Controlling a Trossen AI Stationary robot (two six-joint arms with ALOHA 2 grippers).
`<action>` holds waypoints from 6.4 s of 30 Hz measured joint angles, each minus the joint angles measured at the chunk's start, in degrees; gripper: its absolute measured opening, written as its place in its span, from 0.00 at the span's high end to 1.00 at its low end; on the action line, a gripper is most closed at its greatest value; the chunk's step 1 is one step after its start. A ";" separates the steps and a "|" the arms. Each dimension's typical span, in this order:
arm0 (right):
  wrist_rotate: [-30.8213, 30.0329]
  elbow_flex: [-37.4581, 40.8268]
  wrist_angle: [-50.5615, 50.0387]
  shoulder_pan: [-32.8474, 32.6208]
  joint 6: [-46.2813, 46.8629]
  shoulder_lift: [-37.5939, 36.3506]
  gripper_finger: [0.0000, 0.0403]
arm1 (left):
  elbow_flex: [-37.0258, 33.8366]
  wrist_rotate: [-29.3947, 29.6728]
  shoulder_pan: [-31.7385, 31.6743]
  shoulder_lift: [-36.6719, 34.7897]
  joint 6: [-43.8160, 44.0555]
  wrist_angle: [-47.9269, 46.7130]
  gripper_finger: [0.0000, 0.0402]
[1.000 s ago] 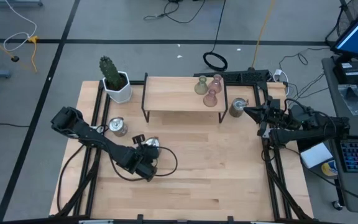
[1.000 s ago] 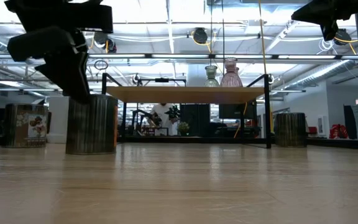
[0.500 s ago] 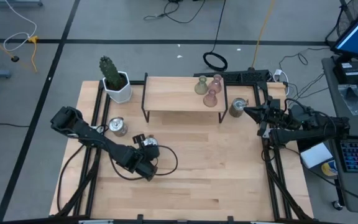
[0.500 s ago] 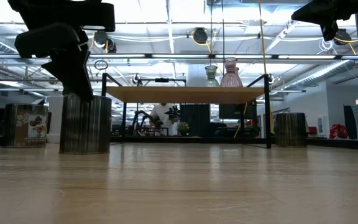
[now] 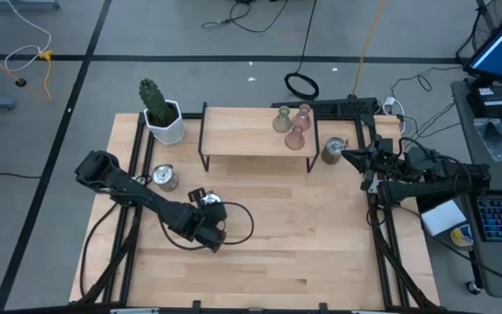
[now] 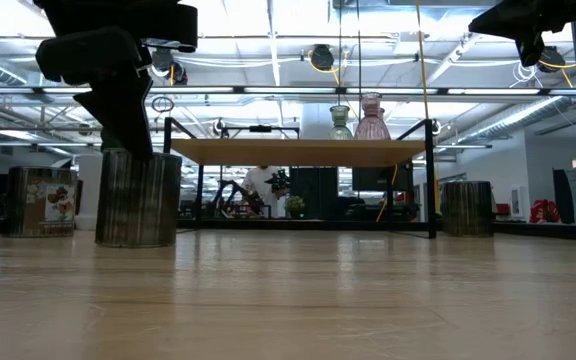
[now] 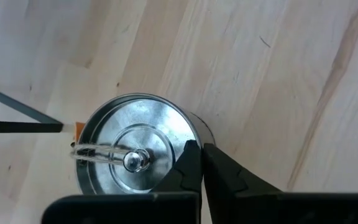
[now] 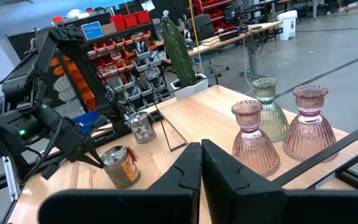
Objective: Pick & Place candle stick holders
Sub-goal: Put the orange scented candle on the shelf
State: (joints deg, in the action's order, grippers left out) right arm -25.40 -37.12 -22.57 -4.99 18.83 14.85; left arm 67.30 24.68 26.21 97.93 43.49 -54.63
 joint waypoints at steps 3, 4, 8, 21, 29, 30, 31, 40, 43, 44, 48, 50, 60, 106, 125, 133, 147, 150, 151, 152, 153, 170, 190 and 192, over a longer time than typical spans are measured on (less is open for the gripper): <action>0.00 0.00 0.00 0.02 -0.07 0.00 0.99 | 1.08 -0.44 -0.39 0.14 -0.63 -0.85 1.00; -0.01 0.00 0.00 0.00 -0.07 0.00 0.99 | 1.53 -0.59 -0.54 0.21 -0.93 -1.28 1.00; -0.01 0.00 -0.02 0.01 -0.17 0.00 0.99 | 2.83 -1.09 -1.18 0.22 -1.27 -2.43 1.00; -0.01 0.00 -0.02 0.00 -0.48 0.00 0.99 | 3.32 0.25 -1.50 0.04 -1.39 -2.54 1.00; 0.00 0.00 -0.04 0.00 -0.48 0.00 0.99 | 8.62 1.46 -1.54 -0.02 -3.95 -4.90 1.00; 0.00 0.00 -0.02 0.01 -0.48 0.00 0.99 | 9.87 1.91 -1.66 -0.02 -4.50 -5.56 1.00; 0.00 0.00 -0.03 0.02 -0.48 -0.01 0.99 | 11.02 2.28 -1.83 -0.02 -5.02 -6.23 1.00; 0.00 0.00 -0.03 0.02 -0.47 -0.01 0.99 | 22.04 4.49 -5.88 -0.11 -10.09 -10.84 1.00; 0.00 0.00 -0.04 0.00 -0.47 0.00 0.99 | 25.52 4.91 -8.03 -0.11 -10.89 -13.02 1.00; -0.01 0.00 -0.04 0.00 -0.48 -0.02 0.99 | 26.60 4.95 -8.78 -0.11 -11.39 -13.44 1.00; 0.00 0.01 -0.02 0.01 -0.46 0.00 0.99 | 31.19 5.33 -12.03 -0.11 -14.74 -15.40 1.00; 0.01 0.00 -0.02 0.00 -0.46 -0.02 0.99 | 33.43 5.43 -14.05 -0.15 -16.67 -16.16 1.00; 0.01 0.00 -0.02 0.01 -0.44 -0.02 0.99 | 39.31 5.31 -26.81 -0.12 -27.18 -16.88 1.00; -0.29 0.02 -0.46 0.02 -0.44 -0.02 0.99 | 40.16 -4.52 -52.38 6.69 -38.43 -8.45 1.00; -0.29 0.02 -0.44 0.02 0.02 -0.02 0.99 | 40.16 -5.12 -51.94 6.32 -35.86 -9.99 1.00; -0.28 0.02 -0.43 0.02 0.02 -0.02 0.99 | 40.17 -5.32 -51.92 6.32 -35.25 -10.10 1.00; -0.29 0.02 -0.44 0.02 0.02 -0.02 0.99 | 41.27 -5.60 -51.90 6.32 -35.18 -11.16 1.00; -0.29 0.02 -0.44 0.02 0.02 -0.02 0.99 | 41.27 -5.52 -51.90 6.32 -35.14 -12.29 1.00; -0.29 0.02 -0.44 0.02 0.02 -0.02 0.99 | 41.27 -5.52 -51.90 6.32 -35.02 -12.50 1.00; -0.29 0.02 -0.44 0.00 0.02 -0.02 0.99 | 41.27 -5.51 -51.83 6.32 -34.99 -12.57 1.00; -0.29 0.02 -0.44 0.02 0.02 -0.02 0.99 | 41.27 -5.46 -51.79 6.32 -34.83 -12.57 1.00; -0.29 0.02 -0.44 0.02 0.02 -0.02 0.99 | 41.29 -6.46 -51.69 6.32 -33.67 -12.81 1.00; -0.27 0.02 -0.43 0.01 0.02 -0.02 0.99 | 41.34 -6.61 -50.91 6.29 -32.65 -12.51 0.89; -0.27 0.02 -0.44 0.02 0.02 -0.02 0.99 | 41.34 -6.61 -50.71 6.29 -32.69 -12.10 0.86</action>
State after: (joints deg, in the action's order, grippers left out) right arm -25.67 -37.10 -23.00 -4.97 18.85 14.83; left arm 108.64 18.06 -24.50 104.22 10.81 -66.73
